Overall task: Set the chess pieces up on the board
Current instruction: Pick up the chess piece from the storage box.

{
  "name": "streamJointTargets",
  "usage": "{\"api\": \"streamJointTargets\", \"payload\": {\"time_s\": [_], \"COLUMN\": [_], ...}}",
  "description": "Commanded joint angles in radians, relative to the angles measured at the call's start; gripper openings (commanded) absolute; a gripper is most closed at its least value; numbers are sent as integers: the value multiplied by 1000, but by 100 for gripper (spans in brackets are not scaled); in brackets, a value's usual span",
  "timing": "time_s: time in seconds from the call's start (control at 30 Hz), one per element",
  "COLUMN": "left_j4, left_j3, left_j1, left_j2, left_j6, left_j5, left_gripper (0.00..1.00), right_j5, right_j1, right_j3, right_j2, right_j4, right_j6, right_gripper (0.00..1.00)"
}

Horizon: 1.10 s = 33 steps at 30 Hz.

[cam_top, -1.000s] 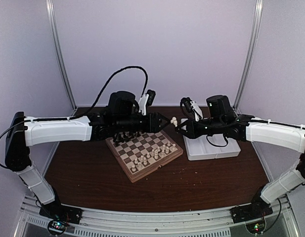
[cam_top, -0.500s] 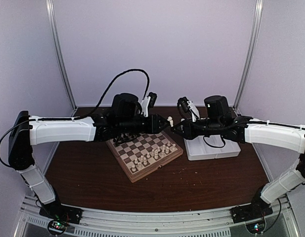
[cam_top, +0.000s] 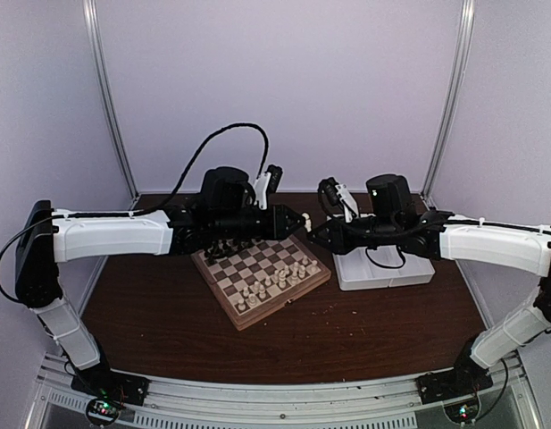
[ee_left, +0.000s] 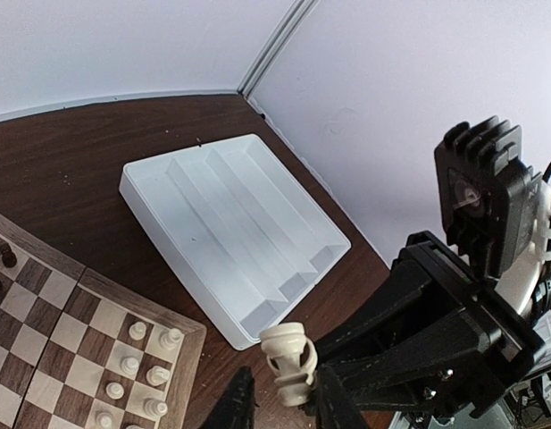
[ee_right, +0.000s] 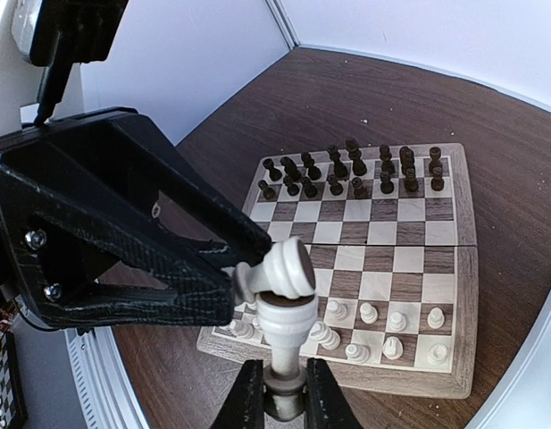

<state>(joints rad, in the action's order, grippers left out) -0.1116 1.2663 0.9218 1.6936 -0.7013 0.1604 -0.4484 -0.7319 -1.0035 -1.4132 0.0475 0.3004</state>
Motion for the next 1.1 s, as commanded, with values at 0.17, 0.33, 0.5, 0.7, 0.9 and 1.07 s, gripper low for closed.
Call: {"api": "streamJointTargets", "payload": {"time_s": [0.17, 0.33, 0.5, 0.7, 0.9, 1.07], "left_j4": [-54, -54, -55, -55, -58, -62], "left_j3": [19, 24, 25, 24, 20, 1], "left_j1": [-10, -11, -12, -15, -20, -28], "left_j2": [-2, 3, 5, 5, 0, -15], "left_j6": [2, 2, 1, 2, 1, 3], "left_j5": [20, 35, 40, 41, 45, 38], "left_gripper": [18, 19, 21, 14, 3, 3], "right_j5": [-8, -7, -11, -12, -7, 20], "right_j1": [-12, -12, -14, -13, -13, -13], "right_j3": [-20, -20, -21, -24, -26, -24], "right_j2": [-4, -3, -4, -9, -9, -8], "right_j4": [-29, -30, -30, -32, -27, -13], "right_j6": [6, 5, 5, 4, 0, -7], "right_gripper": [11, 11, 11, 11, 11, 11]}}
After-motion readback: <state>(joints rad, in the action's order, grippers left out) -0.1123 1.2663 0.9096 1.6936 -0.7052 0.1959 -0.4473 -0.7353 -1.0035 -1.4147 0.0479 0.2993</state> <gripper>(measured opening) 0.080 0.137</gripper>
